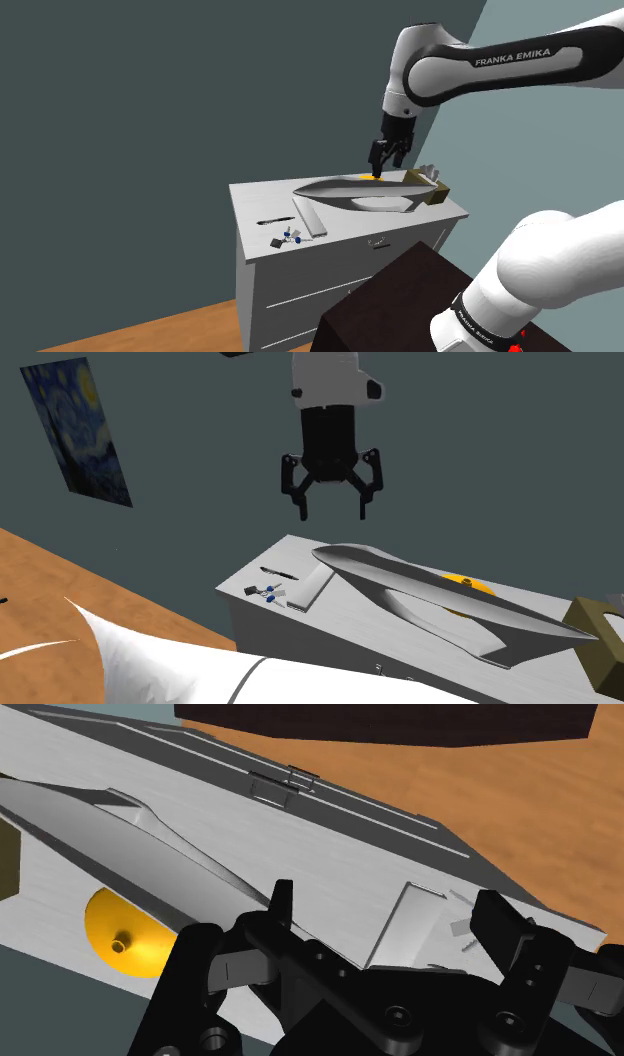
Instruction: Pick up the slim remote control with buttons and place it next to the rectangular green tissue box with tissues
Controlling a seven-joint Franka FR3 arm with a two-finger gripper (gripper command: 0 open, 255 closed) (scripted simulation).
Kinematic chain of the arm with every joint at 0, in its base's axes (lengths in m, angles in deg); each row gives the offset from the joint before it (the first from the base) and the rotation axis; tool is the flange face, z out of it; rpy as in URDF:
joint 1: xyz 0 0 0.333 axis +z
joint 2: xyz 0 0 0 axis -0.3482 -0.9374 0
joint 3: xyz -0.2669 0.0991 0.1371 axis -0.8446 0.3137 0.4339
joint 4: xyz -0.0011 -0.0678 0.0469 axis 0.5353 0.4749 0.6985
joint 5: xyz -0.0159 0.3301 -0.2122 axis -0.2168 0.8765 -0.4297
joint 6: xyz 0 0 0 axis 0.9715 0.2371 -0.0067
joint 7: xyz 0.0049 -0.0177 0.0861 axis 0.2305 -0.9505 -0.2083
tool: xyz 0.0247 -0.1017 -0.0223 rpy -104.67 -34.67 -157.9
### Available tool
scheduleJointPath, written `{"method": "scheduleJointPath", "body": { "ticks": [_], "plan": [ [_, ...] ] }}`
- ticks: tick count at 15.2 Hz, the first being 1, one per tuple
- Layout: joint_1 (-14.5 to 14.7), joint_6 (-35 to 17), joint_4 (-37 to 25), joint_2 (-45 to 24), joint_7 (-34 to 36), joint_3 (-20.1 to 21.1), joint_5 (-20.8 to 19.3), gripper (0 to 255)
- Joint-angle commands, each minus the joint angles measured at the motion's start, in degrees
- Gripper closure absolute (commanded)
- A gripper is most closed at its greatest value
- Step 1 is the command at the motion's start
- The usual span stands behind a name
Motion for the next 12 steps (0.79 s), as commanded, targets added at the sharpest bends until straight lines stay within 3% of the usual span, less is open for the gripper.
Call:
{"method": "scheduleJointPath", "body": {
  "ticks": [1, 12],
  "plan": [
    [0.1, -4.4, 0.7, -3.1, 1.2, 0.5, 0.5, 0],
    [0.2, -27.0, -1.5, -25.7, 7.2, 2.7, 0.9, 0]
  ]
}}
